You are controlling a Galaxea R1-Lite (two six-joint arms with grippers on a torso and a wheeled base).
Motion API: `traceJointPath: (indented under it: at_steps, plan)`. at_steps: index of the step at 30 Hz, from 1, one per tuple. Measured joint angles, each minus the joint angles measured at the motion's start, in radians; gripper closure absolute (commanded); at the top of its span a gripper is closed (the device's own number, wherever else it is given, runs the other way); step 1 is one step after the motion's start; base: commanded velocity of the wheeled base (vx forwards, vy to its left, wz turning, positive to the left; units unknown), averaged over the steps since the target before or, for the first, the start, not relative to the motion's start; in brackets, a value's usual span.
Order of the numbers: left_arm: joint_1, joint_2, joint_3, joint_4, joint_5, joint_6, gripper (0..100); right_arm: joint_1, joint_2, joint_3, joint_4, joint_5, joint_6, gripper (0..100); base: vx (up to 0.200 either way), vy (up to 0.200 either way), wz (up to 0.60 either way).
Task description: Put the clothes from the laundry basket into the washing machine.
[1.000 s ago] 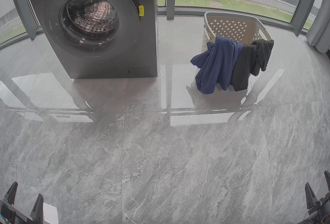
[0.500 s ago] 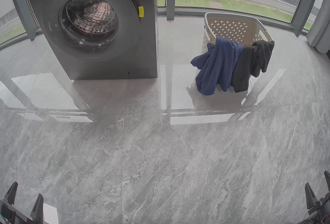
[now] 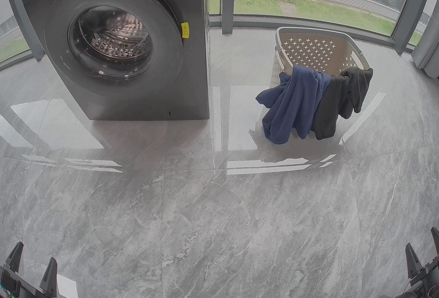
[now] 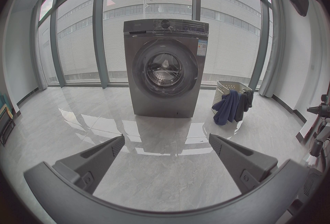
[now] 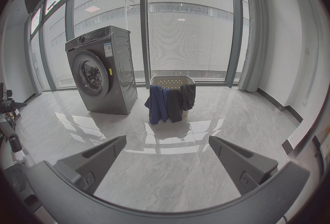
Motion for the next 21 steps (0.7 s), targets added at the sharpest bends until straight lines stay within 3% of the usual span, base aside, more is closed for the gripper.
traceJointPath:
  at_steps: [12,21]
  plan:
    - [0.000,0.000,0.000,0.000,0.001,-0.002,0,-0.001,0.000,0.000,-0.001,-0.002,-0.001,0,0.000,0.000,0.00]
    - [-0.001,0.000,0.000,0.000,0.002,-0.002,0,-0.001,0.000,0.000,-0.001,-0.002,-0.002,0,0.000,-0.200,0.00]
